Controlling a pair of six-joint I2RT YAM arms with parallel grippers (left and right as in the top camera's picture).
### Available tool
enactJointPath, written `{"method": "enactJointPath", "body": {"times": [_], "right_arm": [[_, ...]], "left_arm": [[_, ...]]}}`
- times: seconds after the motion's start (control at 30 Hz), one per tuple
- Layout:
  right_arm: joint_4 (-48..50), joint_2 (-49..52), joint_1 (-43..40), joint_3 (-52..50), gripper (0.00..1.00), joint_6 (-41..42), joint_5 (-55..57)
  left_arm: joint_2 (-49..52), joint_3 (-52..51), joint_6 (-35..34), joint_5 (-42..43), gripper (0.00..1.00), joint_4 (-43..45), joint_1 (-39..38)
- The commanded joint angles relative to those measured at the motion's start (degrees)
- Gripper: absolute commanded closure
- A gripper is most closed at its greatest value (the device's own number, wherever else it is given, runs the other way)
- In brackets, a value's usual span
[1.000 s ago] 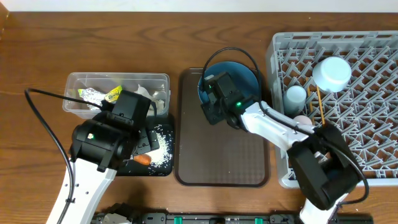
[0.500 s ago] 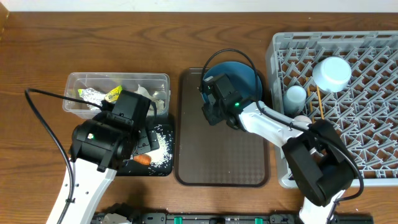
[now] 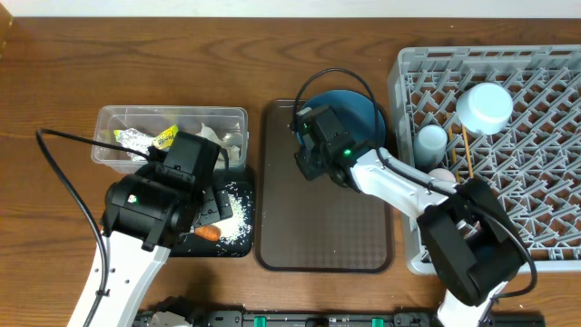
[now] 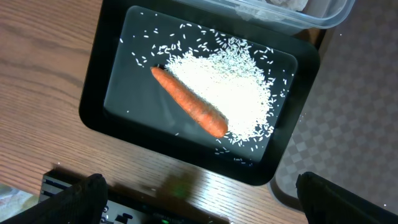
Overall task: Sort waste into correct bins and load items into the dishwasher rack
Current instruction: 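Lift the blue plate and carry it right over the rack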
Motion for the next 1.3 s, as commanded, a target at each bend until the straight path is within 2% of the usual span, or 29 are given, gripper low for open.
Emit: {"method": "enactJointPath", "body": {"times": [0.0, 0.3, 0.77, 0.9, 1.0, 1.27], "right_arm": [[-0.42, -0.9, 0.22, 0.13, 0.99, 1.27, -0.76], [-0.39, -5.18, 0.22, 0.15, 0.99, 2.64, -2.82], [-1.51, -25.64, -4.96, 0.13, 0.99, 8.15, -22.05], [-1.9, -31.26, -9.99, 0.13, 0.99, 12.0, -28.92], [-4.44, -34.67, -15.13, 0.15, 0.99, 14.34, -29.62], [-8.81, -40.41, -33.64, 0.13, 0.99, 16.22, -41.92]], "left_arm": [[0.0, -0.11, 0.17, -0.28, 0.0, -0.24, 0.28], [0.0, -0.11, 0.17, -0.28, 0.0, -0.24, 0.28], [0.0, -0.11, 0.17, -0.28, 0.0, -0.24, 0.28], [0.0, -0.11, 0.17, -0.28, 0.0, -0.24, 0.28], [0.0, -0.11, 0.17, -0.28, 0.0, -0.26, 0.28], [0.0, -0.11, 0.17, -0.28, 0.0, -0.24, 0.28]]}}
